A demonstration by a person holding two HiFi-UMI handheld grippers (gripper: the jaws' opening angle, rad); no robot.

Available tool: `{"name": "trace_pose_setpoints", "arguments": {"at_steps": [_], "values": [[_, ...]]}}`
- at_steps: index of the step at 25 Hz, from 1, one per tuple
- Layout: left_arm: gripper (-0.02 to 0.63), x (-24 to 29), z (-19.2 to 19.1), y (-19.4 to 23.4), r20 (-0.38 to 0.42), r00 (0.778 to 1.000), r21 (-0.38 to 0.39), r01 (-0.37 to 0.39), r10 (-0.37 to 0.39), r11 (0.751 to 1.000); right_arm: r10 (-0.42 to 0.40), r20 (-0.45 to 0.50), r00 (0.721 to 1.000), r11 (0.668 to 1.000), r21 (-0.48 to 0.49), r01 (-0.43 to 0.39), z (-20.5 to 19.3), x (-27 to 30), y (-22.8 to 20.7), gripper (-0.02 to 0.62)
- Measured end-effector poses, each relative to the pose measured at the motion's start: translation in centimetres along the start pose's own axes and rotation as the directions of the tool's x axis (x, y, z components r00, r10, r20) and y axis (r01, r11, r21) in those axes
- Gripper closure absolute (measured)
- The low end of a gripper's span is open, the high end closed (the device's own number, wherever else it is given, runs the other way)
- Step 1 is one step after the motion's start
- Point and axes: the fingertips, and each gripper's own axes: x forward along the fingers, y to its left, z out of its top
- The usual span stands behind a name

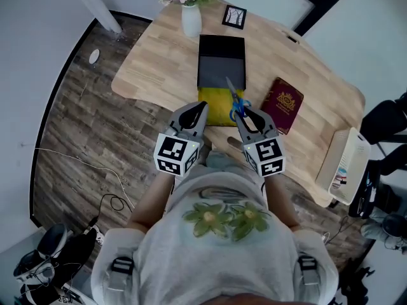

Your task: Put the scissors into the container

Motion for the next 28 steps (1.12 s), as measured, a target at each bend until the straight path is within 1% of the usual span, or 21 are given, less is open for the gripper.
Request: {"name": "trace_pose_setpoints", "arguments": {"at_steps": [5, 16, 28], "values": [[0.598, 0.2, -0.4, 0.5, -0.009, 1.0, -0.009, -0.012, 0.012, 1.0, 0.017, -0.036, 0.999, 0.999, -0.029, -0.018, -0.9, 0.8, 0.0, 0.518], [0.598, 0.7, -0.8, 1.1, -0.021, 0.999, -0.018, -0.047, 0.046, 0.999, 0.072, -0.084, 0.994, 0.996, -0.047, -0.076, -2.3, 2.3, 0.2, 0.518], [0.598, 1.4, -1.4, 1.7, -0.044, 0.996, -0.025, -0.082, 0.081, 0.996, 0.112, -0.155, 0.982, 0.988, -0.086, -0.126, -4.7, 3.7, -0.4, 0.518]]}}
